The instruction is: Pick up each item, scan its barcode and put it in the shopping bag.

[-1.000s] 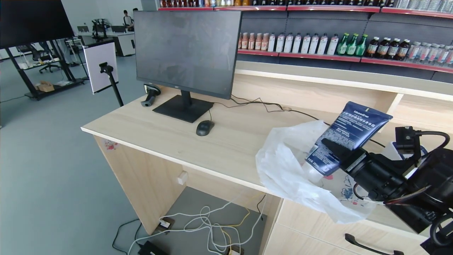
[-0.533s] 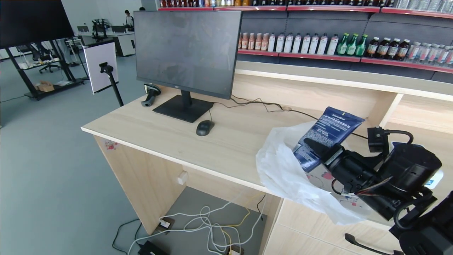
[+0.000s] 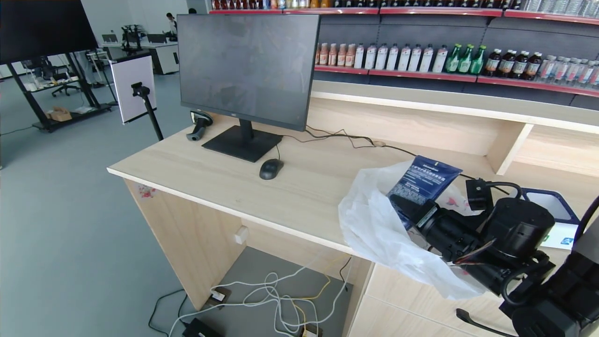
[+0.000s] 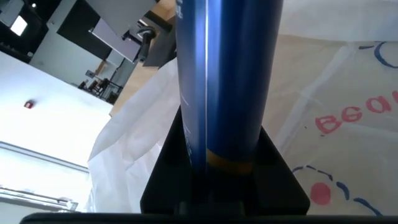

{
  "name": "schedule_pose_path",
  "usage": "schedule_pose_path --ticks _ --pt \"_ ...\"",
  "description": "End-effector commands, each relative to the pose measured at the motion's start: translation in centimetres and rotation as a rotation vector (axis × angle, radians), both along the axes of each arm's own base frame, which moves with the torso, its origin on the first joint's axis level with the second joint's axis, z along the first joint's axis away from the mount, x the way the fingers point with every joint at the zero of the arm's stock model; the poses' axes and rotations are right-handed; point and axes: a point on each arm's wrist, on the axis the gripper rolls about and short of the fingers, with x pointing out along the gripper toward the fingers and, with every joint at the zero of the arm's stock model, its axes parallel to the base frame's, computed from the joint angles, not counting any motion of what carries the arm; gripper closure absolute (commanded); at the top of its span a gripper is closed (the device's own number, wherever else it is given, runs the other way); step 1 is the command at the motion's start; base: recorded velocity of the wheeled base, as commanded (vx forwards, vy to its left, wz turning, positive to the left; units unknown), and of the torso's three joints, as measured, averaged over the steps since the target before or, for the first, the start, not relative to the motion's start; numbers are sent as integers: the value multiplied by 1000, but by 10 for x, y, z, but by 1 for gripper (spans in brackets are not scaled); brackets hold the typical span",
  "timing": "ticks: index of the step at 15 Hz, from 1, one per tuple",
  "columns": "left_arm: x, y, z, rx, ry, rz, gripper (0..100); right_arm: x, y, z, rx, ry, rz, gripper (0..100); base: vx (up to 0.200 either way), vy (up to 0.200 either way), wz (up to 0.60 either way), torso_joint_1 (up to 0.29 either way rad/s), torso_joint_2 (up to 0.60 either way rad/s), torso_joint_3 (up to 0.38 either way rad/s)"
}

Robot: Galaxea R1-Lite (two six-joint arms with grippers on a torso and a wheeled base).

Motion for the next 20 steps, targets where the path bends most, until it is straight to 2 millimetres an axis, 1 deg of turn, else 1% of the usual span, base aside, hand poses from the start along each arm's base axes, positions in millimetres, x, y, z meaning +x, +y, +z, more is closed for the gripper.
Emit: schedule_pose_path --ticks 1,3,8,10,14,16,20 --pt "0 0 0 -1 1 2 0 0 0 -4 -7 12 1 100 0 0 0 0 0 0" --pt "0 0 0 -1 -1 1 0 -4 -1 -13 -24 53 -4 100 0 0 0 0 0 0" --pt "0 0 0 -1 -1 1 0 -3 -1 -20 -32 78 -9 100 0 0 0 0 0 0" --pt "0 0 0 -1 -1 2 0 6 -2 -25 -37 79 -24 100 0 0 0 0 0 0" --pt "0 0 0 -1 -1 2 0 13 -2 -32 -83 73 -33 100 0 0 0 0 0 0" --pt "0 0 0 -1 -1 2 0 20 -11 -38 -128 75 -64 100 0 0 0 0 0 0" --pt "0 0 0 -1 -1 1 0 37 -31 -43 -195 47 -137 100 0 0 0 0 0 0"
